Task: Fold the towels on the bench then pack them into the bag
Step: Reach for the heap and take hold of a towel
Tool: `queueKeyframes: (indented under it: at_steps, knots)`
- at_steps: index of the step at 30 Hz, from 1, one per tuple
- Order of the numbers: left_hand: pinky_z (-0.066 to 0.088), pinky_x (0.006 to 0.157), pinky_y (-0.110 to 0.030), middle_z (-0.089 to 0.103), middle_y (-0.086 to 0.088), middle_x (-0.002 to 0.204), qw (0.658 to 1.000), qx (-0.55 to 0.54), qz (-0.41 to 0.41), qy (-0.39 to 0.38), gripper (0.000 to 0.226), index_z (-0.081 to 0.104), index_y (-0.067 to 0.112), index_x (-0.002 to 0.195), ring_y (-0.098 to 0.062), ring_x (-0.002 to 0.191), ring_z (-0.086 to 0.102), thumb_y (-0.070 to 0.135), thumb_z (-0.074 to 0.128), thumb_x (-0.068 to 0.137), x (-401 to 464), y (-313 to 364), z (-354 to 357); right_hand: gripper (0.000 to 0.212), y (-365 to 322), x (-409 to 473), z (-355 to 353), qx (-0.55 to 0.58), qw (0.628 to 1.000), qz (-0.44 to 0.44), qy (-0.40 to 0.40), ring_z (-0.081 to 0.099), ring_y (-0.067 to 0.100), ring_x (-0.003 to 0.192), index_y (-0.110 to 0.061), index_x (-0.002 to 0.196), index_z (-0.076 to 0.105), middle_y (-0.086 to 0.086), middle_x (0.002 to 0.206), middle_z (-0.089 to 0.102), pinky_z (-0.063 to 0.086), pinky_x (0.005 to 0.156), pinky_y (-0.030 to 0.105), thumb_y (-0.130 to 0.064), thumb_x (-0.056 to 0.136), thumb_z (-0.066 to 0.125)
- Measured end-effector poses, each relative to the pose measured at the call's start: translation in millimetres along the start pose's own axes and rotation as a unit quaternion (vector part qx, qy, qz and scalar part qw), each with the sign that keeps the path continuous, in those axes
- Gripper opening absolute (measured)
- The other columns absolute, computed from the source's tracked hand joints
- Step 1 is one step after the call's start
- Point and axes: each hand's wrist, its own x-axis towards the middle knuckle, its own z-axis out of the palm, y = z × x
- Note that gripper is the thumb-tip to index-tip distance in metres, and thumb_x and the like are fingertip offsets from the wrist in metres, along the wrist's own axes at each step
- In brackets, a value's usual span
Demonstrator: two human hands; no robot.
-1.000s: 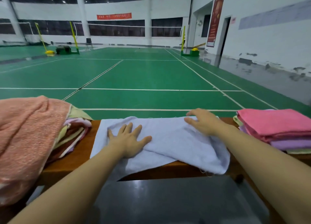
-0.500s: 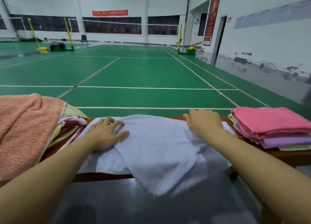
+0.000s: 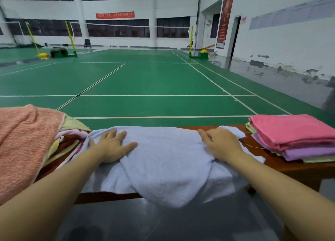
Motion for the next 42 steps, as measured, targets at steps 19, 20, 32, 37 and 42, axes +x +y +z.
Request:
queueKeyframes:
  at_steps: [19, 20, 32, 37, 42]
  knots:
    - [0.007, 0.12, -0.063, 0.008, -0.008, 0.169, 1.0, -0.01, -0.029, 0.007, 0.085, 0.017, 0.035, 0.16, -0.035, 0.155, 0.007, 0.083, 0.019, 0.09, 8, 55, 3, 0.063, -11, 67, 37, 0.046, 0.972, 0.039, -0.226, 0.017, 0.02, 0.155, -0.028, 0.161, 0.022, -0.006, 0.168, 0.017, 0.012, 0.124, 0.053, -0.059, 0.105, 0.018]
    - [0.001, 0.12, -0.065, 0.001, -0.006, 0.17, 0.999, -0.013, -0.038, 0.007, 0.086, 0.011, 0.037, 0.161, -0.033, 0.156, 0.0, 0.084, 0.015, 0.089, 10, 50, 5, 0.062, -6, 65, 38, 0.07, 0.976, 0.032, -0.204, 0.016, 0.021, 0.155, -0.025, 0.16, 0.023, -0.004, 0.168, 0.017, 0.012, 0.125, 0.049, -0.055, 0.107, 0.021]
    - [0.027, 0.117, -0.055, 0.033, -0.015, 0.159, 0.991, -0.014, -0.026, 0.128, 0.068, 0.031, 0.021, 0.155, -0.035, 0.146, 0.031, 0.059, 0.037, 0.099, 21, 49, 0, 0.052, 47, 25, 16, 0.062, 0.987, 0.029, -0.144, 0.039, 0.021, 0.144, -0.024, 0.148, 0.049, -0.001, 0.16, 0.039, 0.031, 0.118, 0.039, -0.052, 0.105, 0.039]
    - [0.051, 0.091, -0.037, 0.069, 0.002, 0.108, 0.947, -0.193, 0.208, 0.151, 0.03, 0.068, 0.022, 0.112, -0.02, 0.099, 0.063, 0.045, 0.062, 0.095, -20, 168, -12, 0.058, 45, 35, 12, 0.004, 0.976, 0.024, -0.215, 0.017, 0.018, 0.155, -0.026, 0.158, 0.034, 0.0, 0.168, 0.02, 0.015, 0.125, 0.041, -0.053, 0.107, 0.032]
    - [0.054, 0.082, -0.039, 0.075, -0.001, 0.093, 0.91, -0.232, 0.335, 0.076, 0.013, 0.074, 0.018, 0.092, -0.023, 0.088, 0.067, 0.03, 0.07, 0.09, -60, 268, 2, 0.028, 64, 50, 1, 0.146, 0.971, 0.183, 0.036, 0.06, 0.026, 0.114, -0.013, 0.12, 0.065, 0.004, 0.122, 0.064, 0.046, 0.094, 0.038, -0.03, 0.104, 0.049]
